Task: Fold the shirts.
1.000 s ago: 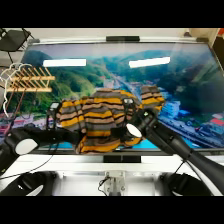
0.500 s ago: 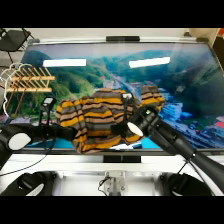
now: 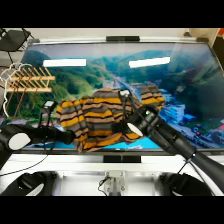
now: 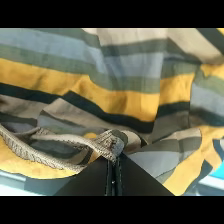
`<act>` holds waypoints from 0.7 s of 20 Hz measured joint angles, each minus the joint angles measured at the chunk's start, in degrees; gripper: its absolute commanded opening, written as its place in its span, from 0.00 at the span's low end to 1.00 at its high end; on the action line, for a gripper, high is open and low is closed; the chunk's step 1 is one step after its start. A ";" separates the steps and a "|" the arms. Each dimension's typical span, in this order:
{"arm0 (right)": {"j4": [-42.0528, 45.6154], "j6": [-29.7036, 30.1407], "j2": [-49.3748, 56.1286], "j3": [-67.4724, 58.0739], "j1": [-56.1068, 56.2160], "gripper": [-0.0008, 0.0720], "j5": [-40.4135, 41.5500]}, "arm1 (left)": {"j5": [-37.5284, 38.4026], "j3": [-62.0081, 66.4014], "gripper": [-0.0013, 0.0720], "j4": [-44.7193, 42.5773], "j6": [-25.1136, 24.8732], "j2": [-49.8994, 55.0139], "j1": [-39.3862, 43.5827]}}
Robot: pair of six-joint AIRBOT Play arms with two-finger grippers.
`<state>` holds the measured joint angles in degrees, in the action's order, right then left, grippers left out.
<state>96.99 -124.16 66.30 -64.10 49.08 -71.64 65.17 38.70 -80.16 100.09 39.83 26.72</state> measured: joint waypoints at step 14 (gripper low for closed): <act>0.22 3.85 0.00 0.00 0.00 0.10 5.60 | 1.90 0.07 0.94 0.20 1.38 0.00 0.00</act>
<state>97.21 -120.31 66.30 -64.10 49.08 -66.04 67.07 38.76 -79.96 101.47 39.83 26.72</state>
